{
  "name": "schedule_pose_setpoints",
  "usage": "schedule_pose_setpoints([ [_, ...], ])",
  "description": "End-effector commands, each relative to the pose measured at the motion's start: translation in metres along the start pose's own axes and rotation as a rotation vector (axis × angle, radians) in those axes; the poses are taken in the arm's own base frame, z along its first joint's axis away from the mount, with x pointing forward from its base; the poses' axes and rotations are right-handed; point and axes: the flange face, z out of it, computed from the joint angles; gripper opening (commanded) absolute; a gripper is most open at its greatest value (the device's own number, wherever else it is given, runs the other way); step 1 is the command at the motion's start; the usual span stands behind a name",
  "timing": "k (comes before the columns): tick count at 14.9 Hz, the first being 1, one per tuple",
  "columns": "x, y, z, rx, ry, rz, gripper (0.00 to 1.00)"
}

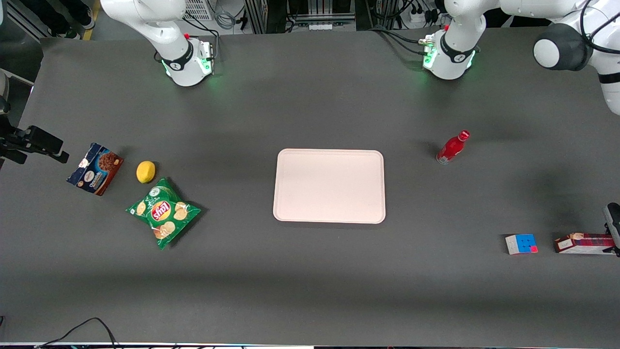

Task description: Place red cookie box on tray

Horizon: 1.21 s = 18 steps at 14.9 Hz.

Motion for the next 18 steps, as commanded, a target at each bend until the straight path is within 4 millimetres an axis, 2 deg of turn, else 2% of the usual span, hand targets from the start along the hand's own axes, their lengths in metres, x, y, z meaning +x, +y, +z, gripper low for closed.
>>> schedule_pose_setpoints([
  [1,0.033,-0.03,-0.088,0.005,0.031,-0.025,0.08],
  [4,0.046,-0.034,-0.144,-0.012,0.063,-0.044,0.09],
  [5,0.045,-0.032,-0.172,-0.006,0.061,-0.062,0.1],
  [7,0.056,-0.033,-0.235,0.006,0.044,-0.055,0.09],
  [9,0.065,-0.027,-0.281,-0.019,0.018,-0.11,0.1],
  [12,0.082,-0.023,-0.316,-0.095,0.046,-0.134,0.1],
  [14,0.095,-0.02,-0.321,-0.142,0.059,-0.205,0.1],
  [16,0.12,-0.024,-0.333,-0.158,0.051,-0.319,0.1],
  [18,0.148,-0.025,-0.333,-0.225,0.052,-0.473,0.1],
])
